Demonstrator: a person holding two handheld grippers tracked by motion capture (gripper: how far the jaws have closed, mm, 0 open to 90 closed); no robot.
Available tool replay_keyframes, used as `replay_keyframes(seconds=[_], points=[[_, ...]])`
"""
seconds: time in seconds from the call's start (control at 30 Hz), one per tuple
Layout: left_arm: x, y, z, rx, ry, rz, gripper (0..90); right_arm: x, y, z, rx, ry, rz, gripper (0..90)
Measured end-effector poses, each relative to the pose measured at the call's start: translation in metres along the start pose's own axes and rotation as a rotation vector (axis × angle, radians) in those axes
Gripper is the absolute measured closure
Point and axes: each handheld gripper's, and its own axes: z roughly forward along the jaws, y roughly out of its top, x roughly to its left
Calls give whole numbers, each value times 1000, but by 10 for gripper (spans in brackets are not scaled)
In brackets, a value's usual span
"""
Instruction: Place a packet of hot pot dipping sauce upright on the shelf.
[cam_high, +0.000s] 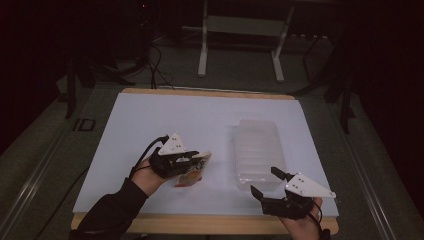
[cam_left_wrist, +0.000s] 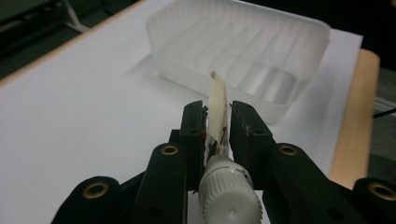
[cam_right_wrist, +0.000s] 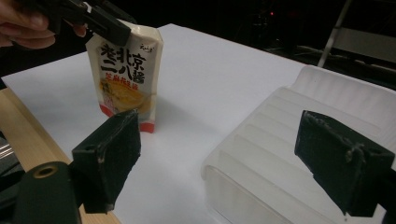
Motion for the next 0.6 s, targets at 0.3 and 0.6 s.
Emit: replay_keyframes(seconds=[0.3,0.6], points=[[-7,14,-11,-36,-96,22,758,0,8,1,2,32,-4,158],[-11,25,-24,-75,-178,67,758,-3,34,-3,-24,126,-82,185]])
